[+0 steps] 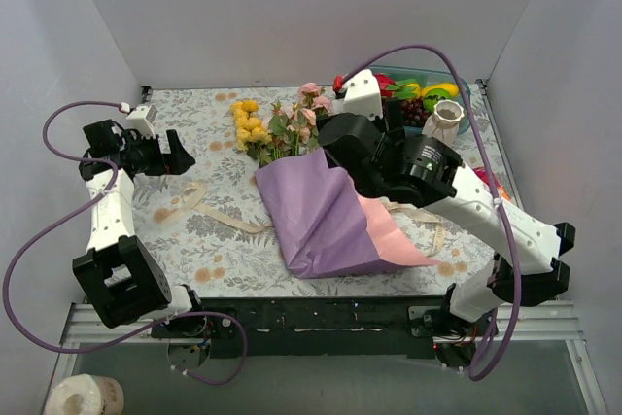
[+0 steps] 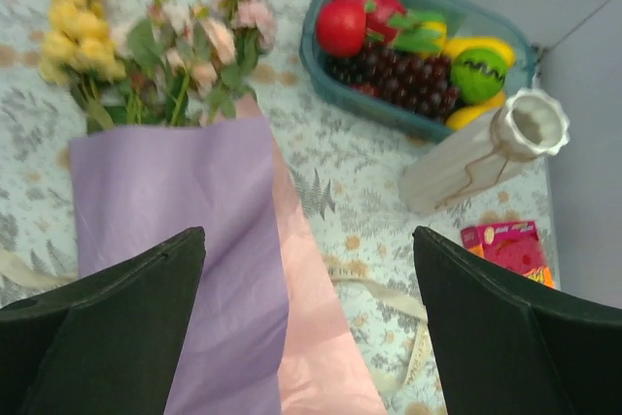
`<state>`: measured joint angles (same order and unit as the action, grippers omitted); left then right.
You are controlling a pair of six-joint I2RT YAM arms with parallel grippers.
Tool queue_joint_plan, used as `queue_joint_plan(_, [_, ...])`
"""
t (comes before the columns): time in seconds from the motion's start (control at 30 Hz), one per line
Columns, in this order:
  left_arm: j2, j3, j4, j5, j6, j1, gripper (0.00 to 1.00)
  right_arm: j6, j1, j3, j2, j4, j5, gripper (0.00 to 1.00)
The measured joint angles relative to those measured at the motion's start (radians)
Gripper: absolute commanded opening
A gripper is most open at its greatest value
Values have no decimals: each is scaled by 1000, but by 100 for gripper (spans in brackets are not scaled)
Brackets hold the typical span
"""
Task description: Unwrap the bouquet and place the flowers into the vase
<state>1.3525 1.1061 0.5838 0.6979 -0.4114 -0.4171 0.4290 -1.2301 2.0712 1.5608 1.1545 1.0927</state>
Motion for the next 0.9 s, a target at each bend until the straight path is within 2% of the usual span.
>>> queue_joint_plan(0.1, [2, 2, 1, 2, 0, 0, 98, -53, 154, -259, -80, -146, -155, 96])
queue_joint_plan(0.23, [2, 5, 10, 3, 2, 0, 98, -120, 323, -578, -66, -372, -377, 98])
queue_joint_plan(0.37, [4, 6, 21, 5, 10, 0, 98, -172, 384, -772, -38, -554, -586, 98])
queue_joint_plan(0.47, [16, 11, 26, 6, 16, 0, 98, -197, 429, -896, -76, -708, -742, 98])
queue_joint_plan(0.53, [27, 15, 32, 6, 23, 0, 98, -203, 505, -977, -130, -812, -872, 98])
queue_joint_plan(0.7, [33, 15, 39, 6, 30, 0, 98, -229, 634, -1034, -176, -993, -1077, 98])
queue_joint_plan(0.9, [33, 15, 42, 5, 32, 0, 98, -269, 669, -1064, -143, -1105, -1278, 96])
